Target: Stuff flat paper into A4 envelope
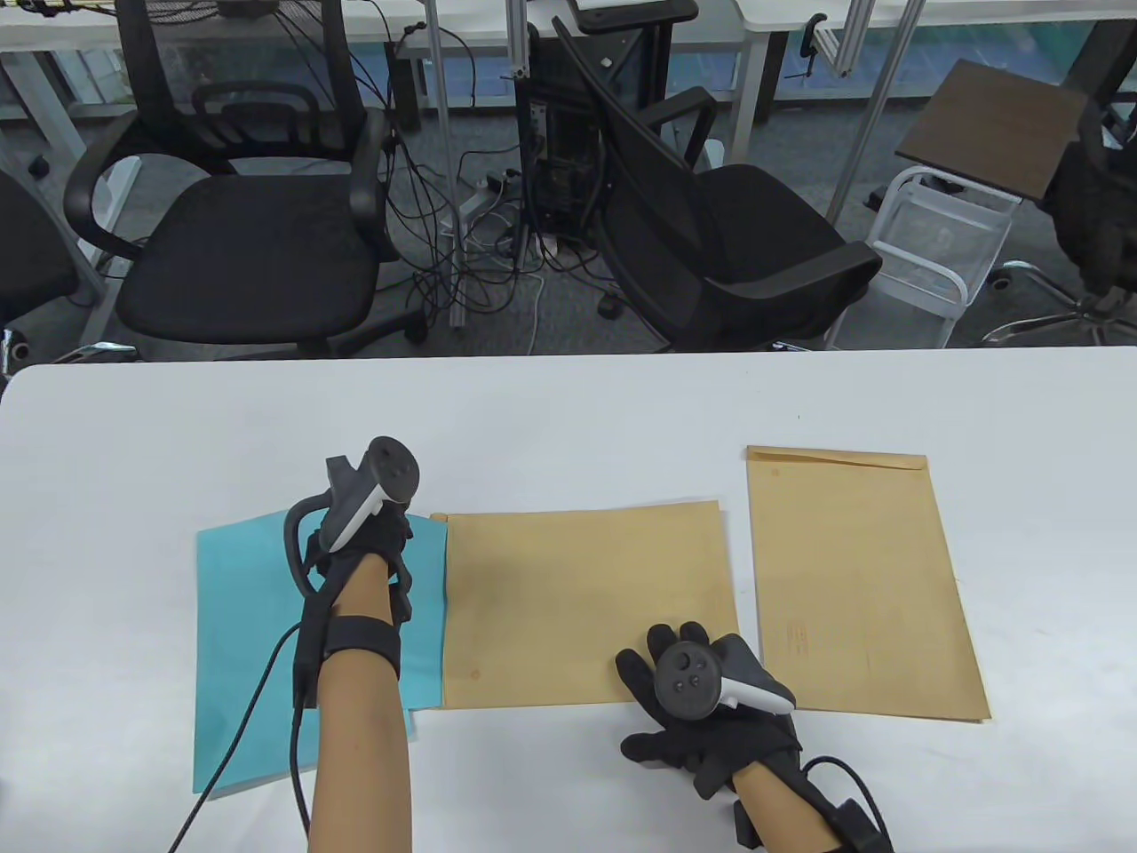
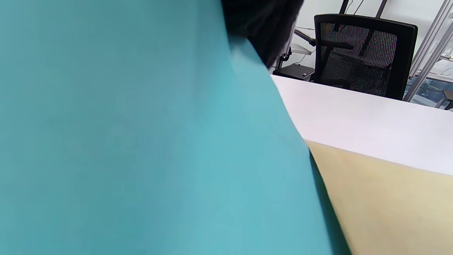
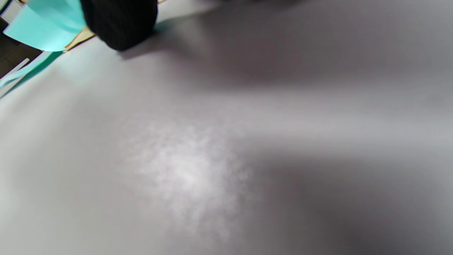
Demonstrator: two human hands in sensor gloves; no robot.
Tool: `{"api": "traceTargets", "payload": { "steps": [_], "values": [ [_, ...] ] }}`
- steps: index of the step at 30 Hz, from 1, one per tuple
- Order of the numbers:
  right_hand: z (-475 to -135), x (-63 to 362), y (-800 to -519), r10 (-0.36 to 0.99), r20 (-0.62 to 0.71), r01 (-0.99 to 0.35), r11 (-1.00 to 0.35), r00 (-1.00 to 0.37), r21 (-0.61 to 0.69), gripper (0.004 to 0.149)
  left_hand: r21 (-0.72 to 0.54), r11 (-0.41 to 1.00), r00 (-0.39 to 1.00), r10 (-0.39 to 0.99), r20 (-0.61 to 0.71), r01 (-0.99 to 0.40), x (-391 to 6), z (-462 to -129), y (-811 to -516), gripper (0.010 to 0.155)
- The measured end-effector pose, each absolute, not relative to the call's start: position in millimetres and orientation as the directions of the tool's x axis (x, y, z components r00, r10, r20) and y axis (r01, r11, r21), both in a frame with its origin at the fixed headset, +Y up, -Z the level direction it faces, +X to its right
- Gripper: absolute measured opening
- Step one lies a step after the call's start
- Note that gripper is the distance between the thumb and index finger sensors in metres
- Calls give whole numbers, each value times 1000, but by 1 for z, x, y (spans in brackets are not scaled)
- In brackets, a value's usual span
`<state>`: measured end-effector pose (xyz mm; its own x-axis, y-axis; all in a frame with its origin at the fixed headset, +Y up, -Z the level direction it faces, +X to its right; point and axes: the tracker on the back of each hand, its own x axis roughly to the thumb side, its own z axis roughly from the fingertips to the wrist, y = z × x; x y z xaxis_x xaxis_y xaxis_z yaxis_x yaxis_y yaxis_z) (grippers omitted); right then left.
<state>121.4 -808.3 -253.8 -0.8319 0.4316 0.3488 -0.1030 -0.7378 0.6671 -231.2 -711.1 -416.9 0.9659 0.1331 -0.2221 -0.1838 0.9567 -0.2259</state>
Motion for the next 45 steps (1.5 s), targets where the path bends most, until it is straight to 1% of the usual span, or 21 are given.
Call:
{"api": "traceTargets", "payload": {
  "steps": [3,6,14,22,31,33,34,37,39,41,43,44,45],
  "values": [
    [-254,121,-808,432,349,-103,-738,-832,667,90,-235,941,954,187,-234,-242,-232,-417,-712,40],
    [-254,121,-808,432,349,-103,-738,-832,667,90,-232,943,957,186,-223,-237,-231,-417,-713,40],
    [-254,121,-808,432,349,-103,-738,-832,667,90,-226,932,945,234,-228,-285,-227,-417,-720,40],
    [-254,121,-808,432,349,-103,-738,-832,667,90,-223,902,915,315,-251,-371,-227,-417,-730,40],
    [-254,122,-808,437,347,-104,-732,-830,673,90,-197,910,922,321,-218,-363,-223,-416,-743,41],
    [-254,122,-809,438,346,-105,-732,-830,673,90,-191,913,925,321,-205,-360,-224,-415,-743,44],
    [-254,122,-809,438,344,-106,-731,-830,674,90,-210,910,928,320,-190,-357,-225,-414,-740,49],
    [-254,122,-809,438,343,-108,-732,-831,673,90,-211,925,943,283,-177,-317,-228,-408,-727,66],
    [-254,122,-809,437,343,-108,-733,-832,672,90,-206,951,967,197,-164,-229,-230,-399,-713,72],
    [-254,122,-809,437,343,-108,-732,-831,672,90,-232,960,980,125,-152,-158,-232,-390,-704,73],
    [-254,122,-809,436,344,-107,-734,-832,671,90,-341,934,985,53,-165,-107,-234,-374,-698,70],
    [-254,122,-809,436,344,-107,-734,-832,670,90,-384,918,985,35,-169,-98,-234,-370,-698,68],
    [-254,122,-809,434,345,-107,-736,-832,668,91,-454,887,984,1,-177,-83,-234,-362,-700,65]
  ]
}}
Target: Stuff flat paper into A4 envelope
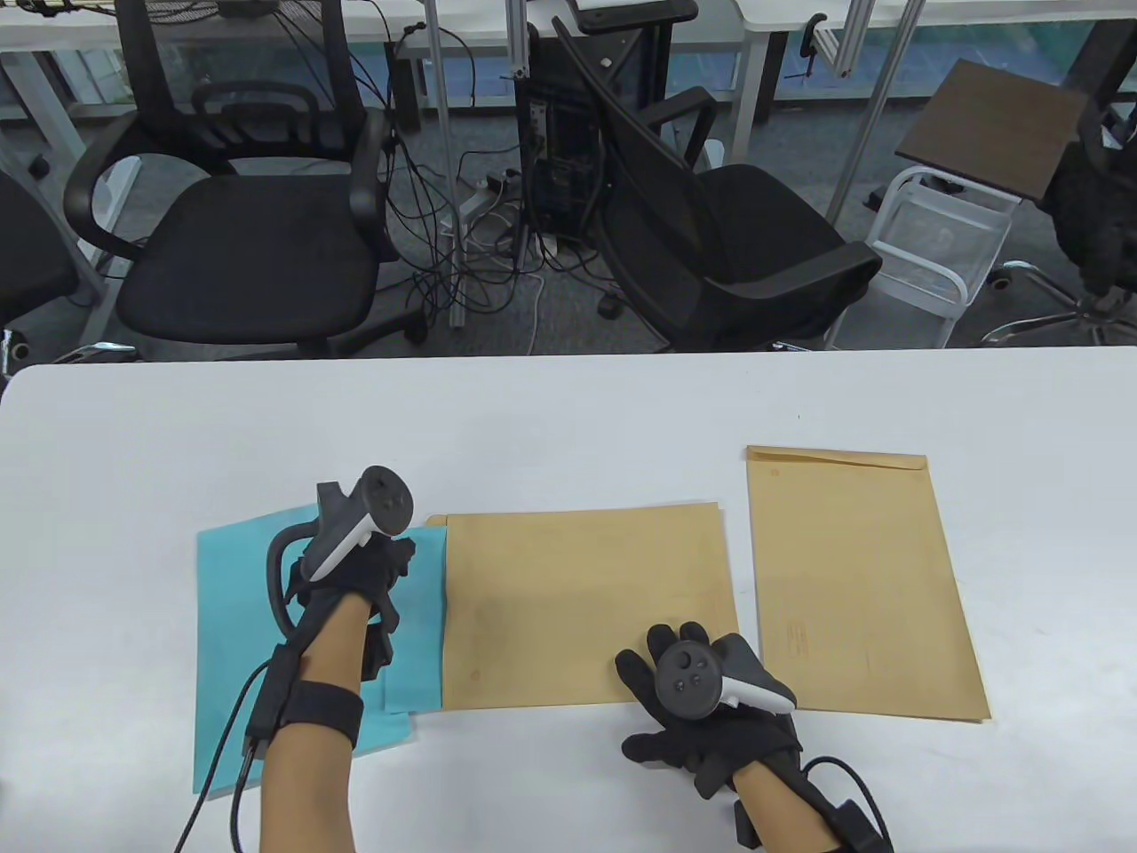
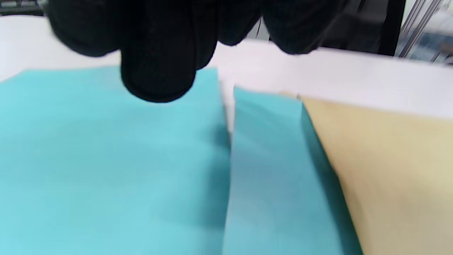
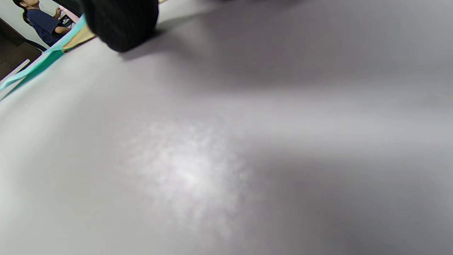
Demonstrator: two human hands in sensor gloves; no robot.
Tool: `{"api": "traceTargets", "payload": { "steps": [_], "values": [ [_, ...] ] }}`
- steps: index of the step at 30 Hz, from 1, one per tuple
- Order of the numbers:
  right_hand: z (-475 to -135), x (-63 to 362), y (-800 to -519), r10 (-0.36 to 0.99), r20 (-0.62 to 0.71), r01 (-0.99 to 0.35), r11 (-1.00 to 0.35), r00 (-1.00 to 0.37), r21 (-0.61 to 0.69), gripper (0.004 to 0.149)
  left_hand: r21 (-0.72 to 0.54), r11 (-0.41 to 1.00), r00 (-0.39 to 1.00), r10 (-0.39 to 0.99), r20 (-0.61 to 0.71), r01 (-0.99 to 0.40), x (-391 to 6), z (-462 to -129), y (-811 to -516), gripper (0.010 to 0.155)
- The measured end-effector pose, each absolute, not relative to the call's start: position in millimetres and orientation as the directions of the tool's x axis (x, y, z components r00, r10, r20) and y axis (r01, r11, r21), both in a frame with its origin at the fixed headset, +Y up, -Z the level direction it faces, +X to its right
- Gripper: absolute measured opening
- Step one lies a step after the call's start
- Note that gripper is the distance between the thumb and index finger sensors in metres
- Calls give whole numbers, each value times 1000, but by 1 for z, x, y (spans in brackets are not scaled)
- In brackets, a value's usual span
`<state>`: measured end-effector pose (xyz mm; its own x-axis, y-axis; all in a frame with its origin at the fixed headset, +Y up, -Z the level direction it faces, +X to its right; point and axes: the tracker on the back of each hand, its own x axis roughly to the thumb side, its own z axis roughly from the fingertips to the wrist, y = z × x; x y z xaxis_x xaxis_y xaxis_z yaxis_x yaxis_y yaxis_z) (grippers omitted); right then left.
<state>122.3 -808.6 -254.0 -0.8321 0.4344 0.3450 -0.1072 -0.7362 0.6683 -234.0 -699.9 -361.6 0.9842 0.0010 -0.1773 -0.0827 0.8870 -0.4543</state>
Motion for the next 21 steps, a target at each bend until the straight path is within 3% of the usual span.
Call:
{"api": "traceTargets", "payload": {
  "steps": [3,6,11,21],
  "values": [
    [-254,122,-809,434,346,-107,-738,-832,666,91,-589,807,981,-78,-177,-42,-231,-343,-712,63],
    [-254,122,-809,430,349,-106,-743,-833,661,92,-624,781,973,-139,-187,-8,-227,-337,-723,53],
    [-253,122,-808,416,364,-99,-759,-833,643,92,-666,745,964,-194,-183,23,-220,-338,-731,53],
    [-253,123,-808,415,373,-100,-768,-830,633,93,-658,740,975,-13,-223,-141,-220,-346,-730,55]
  ]
}}
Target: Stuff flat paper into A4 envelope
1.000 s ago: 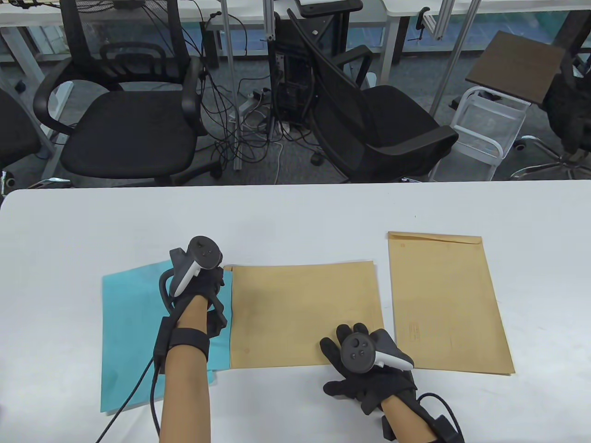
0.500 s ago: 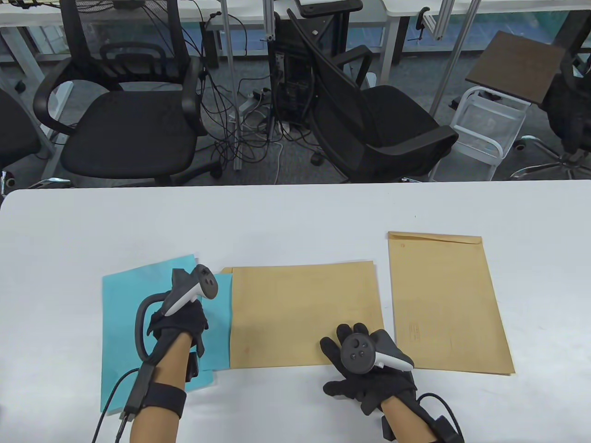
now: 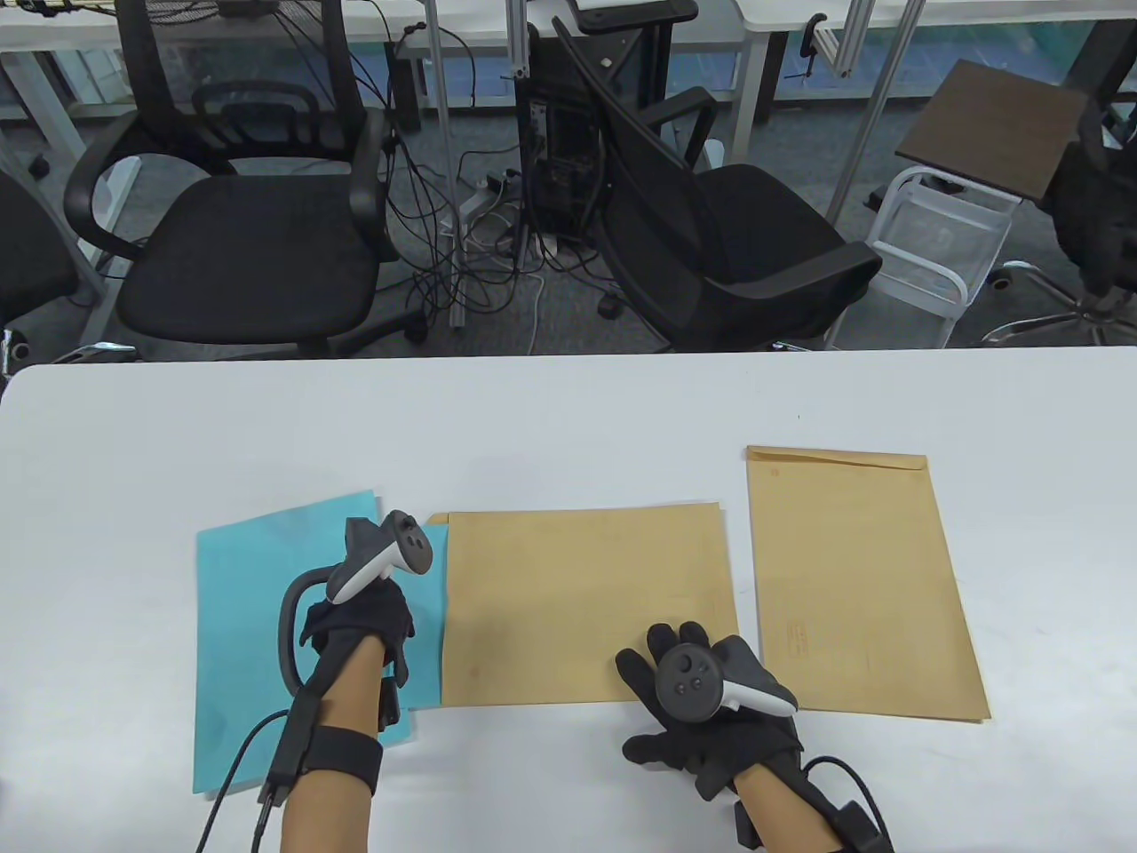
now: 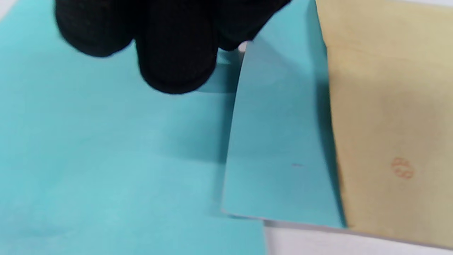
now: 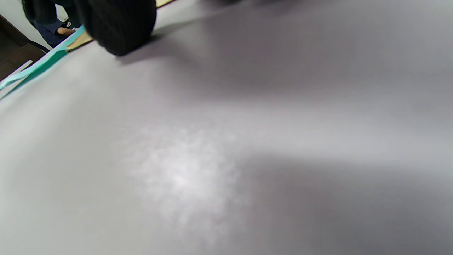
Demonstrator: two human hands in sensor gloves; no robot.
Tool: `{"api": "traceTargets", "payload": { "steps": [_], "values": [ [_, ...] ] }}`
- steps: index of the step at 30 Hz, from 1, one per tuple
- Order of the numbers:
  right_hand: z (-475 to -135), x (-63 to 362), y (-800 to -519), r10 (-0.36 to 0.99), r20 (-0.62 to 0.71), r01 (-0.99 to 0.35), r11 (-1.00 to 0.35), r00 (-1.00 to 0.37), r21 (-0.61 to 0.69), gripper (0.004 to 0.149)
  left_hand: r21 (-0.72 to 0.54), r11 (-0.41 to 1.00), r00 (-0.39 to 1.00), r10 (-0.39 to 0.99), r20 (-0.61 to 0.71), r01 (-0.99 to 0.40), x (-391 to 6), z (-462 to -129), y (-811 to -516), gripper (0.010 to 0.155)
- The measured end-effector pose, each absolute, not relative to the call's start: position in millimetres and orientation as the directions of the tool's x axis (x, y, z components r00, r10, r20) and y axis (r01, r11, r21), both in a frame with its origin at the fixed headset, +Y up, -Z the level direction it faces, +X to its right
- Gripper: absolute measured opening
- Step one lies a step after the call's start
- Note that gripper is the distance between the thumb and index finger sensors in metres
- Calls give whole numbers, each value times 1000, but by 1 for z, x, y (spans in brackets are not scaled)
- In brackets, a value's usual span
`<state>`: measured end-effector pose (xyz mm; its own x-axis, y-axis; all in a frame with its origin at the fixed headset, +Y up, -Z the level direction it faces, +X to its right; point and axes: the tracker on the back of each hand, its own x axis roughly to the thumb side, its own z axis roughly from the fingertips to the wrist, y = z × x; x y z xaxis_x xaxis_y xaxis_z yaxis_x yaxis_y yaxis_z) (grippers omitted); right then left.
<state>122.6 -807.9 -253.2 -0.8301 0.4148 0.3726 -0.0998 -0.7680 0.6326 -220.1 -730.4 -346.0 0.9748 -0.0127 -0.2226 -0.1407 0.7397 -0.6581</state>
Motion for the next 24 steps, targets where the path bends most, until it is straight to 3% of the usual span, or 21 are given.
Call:
{"api": "traceTargets", "payload": {
  "steps": [9,13,18,24],
  "values": [
    [-254,124,-808,428,370,-116,-768,-824,630,95,-656,713,965,122,-233,-248,-211,-353,-724,59],
    [-254,125,-808,430,371,-122,-771,-823,625,96,-652,715,959,96,-266,-252,-210,-354,-725,70],
    [-255,126,-808,434,370,-119,-765,-821,632,95,-617,739,947,86,-311,-270,-208,-355,-735,71],
    [-255,127,-808,440,367,-127,-765,-819,632,96,-499,851,943,-15,-332,-163,-203,-358,-734,73]
  ]
}}
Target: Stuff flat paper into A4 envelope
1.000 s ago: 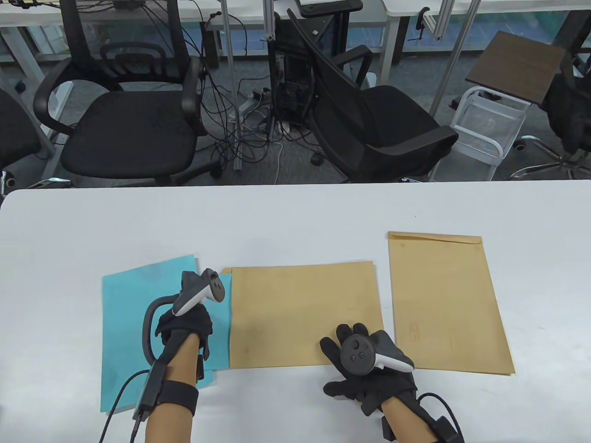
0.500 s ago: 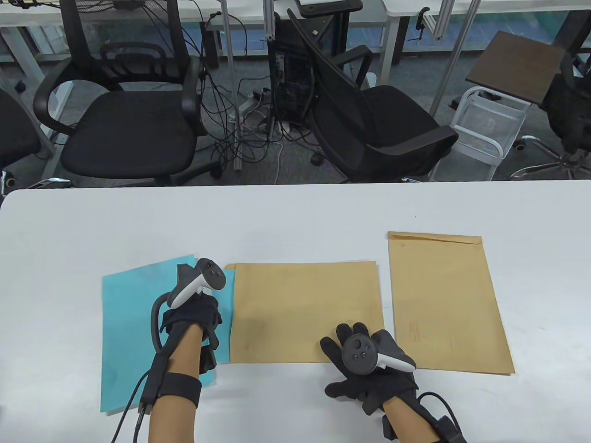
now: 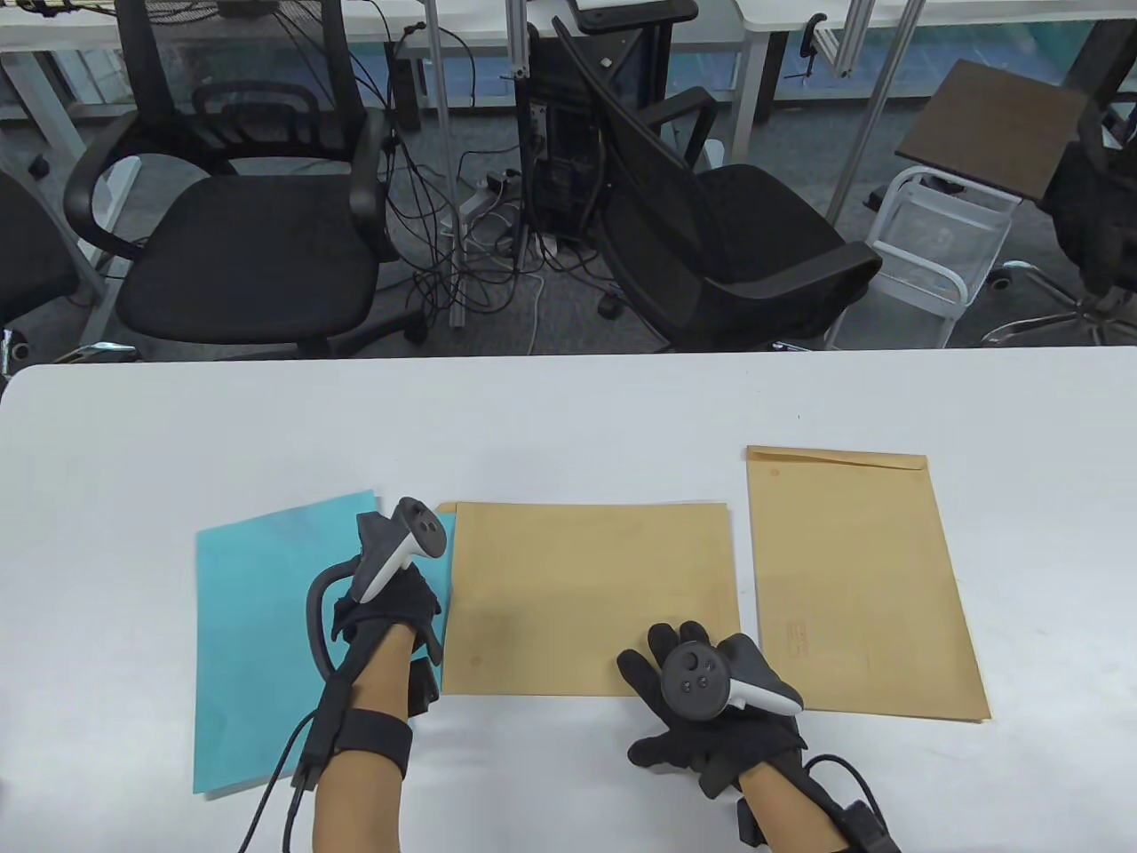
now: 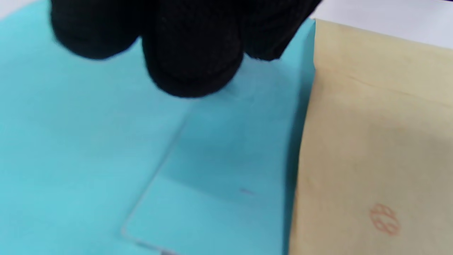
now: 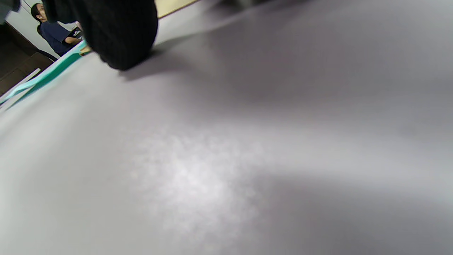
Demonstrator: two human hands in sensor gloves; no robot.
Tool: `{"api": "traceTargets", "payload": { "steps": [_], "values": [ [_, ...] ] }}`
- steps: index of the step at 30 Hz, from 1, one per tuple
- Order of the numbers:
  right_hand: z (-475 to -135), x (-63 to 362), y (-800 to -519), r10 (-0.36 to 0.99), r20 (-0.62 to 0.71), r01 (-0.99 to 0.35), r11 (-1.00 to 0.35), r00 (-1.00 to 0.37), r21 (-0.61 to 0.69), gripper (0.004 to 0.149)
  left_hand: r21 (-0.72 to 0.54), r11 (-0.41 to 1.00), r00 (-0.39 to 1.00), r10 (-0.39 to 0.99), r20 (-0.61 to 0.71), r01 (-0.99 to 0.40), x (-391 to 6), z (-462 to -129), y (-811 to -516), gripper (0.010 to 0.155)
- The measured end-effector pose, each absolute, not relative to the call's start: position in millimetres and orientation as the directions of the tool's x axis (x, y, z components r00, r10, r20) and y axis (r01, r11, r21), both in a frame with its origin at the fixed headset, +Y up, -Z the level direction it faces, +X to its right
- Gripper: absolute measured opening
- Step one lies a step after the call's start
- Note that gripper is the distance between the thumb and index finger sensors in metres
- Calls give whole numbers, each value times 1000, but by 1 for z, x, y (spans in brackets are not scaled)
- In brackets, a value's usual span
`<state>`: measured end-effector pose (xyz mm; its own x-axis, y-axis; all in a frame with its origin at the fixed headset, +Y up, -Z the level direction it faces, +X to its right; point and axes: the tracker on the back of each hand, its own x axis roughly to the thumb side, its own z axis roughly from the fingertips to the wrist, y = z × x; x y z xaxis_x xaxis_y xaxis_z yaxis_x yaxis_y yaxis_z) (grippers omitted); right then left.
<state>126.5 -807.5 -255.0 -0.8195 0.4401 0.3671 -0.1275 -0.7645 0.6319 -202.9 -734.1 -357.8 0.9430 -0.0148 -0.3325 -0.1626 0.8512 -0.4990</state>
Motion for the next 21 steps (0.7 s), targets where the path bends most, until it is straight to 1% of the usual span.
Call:
{"api": "traceTargets", "payload": {
  "steps": [2,3,7,10,13,14,17,19,21],
  "values": [
    [-255,127,-808,441,366,-128,-763,-819,634,96,-526,827,940,11,-340,-200,-204,-360,-736,73],
    [-255,127,-807,443,365,-129,-762,-819,635,95,-544,801,931,44,-362,-250,-204,-360,-738,73],
    [-255,127,-807,438,371,-126,-768,-819,628,95,-498,799,907,134,-400,-338,-207,-362,-741,72],
    [-255,128,-807,442,372,-127,-766,-816,630,95,-493,772,887,192,-419,-400,-211,-362,-741,73],
    [-256,128,-807,447,371,-131,-764,-814,632,96,-449,745,849,302,-435,-494,-215,-362,-740,72],
    [-256,128,-807,447,371,-131,-764,-814,632,95,-445,737,841,314,-441,-509,-215,-362,-740,72],
    [-255,128,-807,447,372,-132,-765,-813,630,95,-452,746,849,285,-446,-488,-215,-363,-740,72],
    [-255,129,-807,448,373,-134,-766,-812,629,95,-397,812,863,238,-445,-428,-215,-362,-738,69],
    [-256,129,-807,449,374,-134,-766,-811,629,95,-356,846,869,220,-442,-396,-215,-362,-739,67]
  ]
}}
